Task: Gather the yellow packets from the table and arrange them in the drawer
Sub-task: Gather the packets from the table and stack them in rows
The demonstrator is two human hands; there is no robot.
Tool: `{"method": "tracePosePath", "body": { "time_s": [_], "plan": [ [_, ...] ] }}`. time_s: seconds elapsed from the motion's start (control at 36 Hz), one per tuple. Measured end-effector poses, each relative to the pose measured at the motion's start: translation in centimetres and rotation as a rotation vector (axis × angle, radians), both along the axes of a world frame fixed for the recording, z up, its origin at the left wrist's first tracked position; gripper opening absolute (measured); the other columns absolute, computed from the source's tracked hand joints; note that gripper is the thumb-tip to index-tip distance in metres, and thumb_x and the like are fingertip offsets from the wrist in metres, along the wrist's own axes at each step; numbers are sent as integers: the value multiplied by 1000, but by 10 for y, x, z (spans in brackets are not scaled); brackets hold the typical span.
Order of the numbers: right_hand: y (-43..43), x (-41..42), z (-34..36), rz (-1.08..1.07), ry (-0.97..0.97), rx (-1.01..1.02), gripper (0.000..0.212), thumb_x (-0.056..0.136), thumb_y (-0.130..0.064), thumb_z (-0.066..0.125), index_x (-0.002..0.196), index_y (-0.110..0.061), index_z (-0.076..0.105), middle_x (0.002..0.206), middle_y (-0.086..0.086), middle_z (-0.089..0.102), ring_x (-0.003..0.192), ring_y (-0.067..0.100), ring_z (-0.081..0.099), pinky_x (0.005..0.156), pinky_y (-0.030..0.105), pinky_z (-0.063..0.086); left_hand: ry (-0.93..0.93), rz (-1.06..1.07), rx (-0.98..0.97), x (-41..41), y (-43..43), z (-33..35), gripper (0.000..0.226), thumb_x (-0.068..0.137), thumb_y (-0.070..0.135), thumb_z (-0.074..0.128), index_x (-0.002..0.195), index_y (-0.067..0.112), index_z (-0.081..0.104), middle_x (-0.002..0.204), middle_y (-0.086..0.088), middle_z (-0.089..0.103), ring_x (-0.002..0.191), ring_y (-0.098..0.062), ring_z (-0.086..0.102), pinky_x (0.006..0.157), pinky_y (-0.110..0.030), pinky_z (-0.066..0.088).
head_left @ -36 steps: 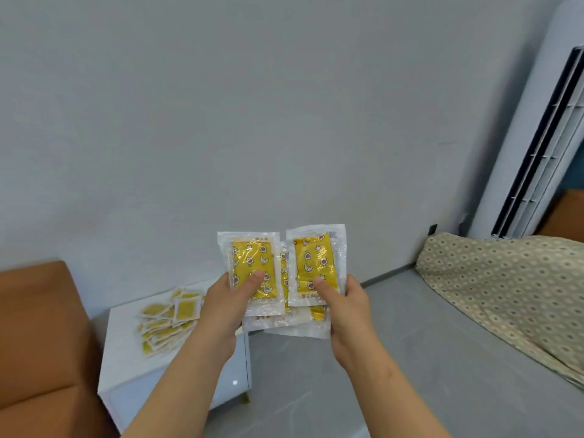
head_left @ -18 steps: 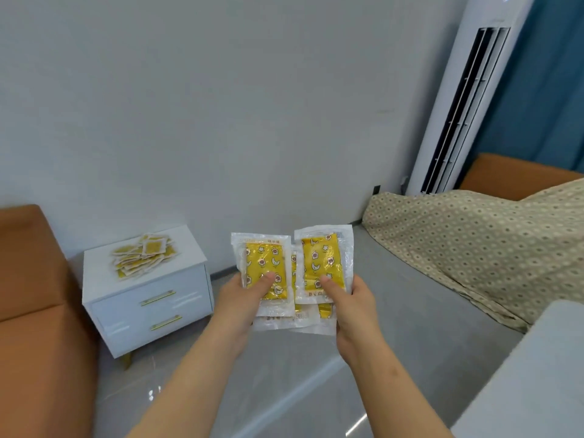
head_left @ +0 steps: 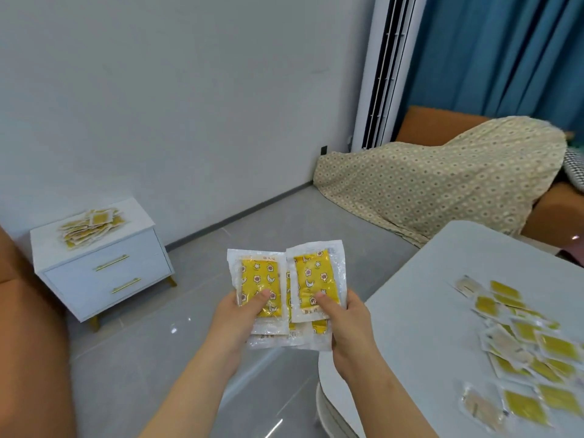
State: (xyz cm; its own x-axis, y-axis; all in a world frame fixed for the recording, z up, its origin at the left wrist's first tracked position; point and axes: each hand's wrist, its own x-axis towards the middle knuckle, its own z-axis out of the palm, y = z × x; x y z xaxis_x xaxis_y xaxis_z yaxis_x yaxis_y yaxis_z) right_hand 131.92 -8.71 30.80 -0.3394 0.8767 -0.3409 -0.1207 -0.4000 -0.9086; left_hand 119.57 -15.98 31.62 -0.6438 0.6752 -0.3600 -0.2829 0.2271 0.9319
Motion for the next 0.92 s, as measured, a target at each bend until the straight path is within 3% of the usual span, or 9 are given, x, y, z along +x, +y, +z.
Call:
{"method": "tracePosePath", "body": {
  "time_s": [0.17,0.28,0.5,0.78,0.92],
  "plan": [
    [10,101,-17,31,-55,-11,17,87,-5,62,102,-13,61,96,8,71,87,25,69,79,43,57,-17,7,-26,99,8,-24,3,88,19,64,90,20,65,91,-2,72,86,-22,67,86,-40,52],
    [16,179,-29,82,-118,4,16,87,-6,62,102,-13,61,97,8,71,88,26,69,79,43,57,-68,48,-37,180,11,-39,5,88,19,63,93,19,64,92,-2,72,84,-20,67,68,-30,50],
    [12,287,-35,65,-109,-42,17,87,-4,62,102,-12,61,97,10,71,90,28,68,83,45,56,-72,24,-74,288,10,-42,3,88,19,63,90,20,65,94,-3,72,90,-24,68,89,-41,52],
    [27,379,-41,-46,-68,-81,17,86,-3,63,102,-11,62,98,13,71,90,31,68,85,51,54,-86,-58,-80,377,36,-43,7,89,18,63,95,19,66,96,-3,72,90,-24,67,79,-38,54],
    [51,429,-50,-52,-63,-72,15,85,-3,63,97,-13,65,95,11,73,93,31,68,89,53,52,-90,-52,-81,430,61,-43,4,89,17,61,91,20,64,96,-3,71,90,-25,67,84,-40,53]
  ]
}}
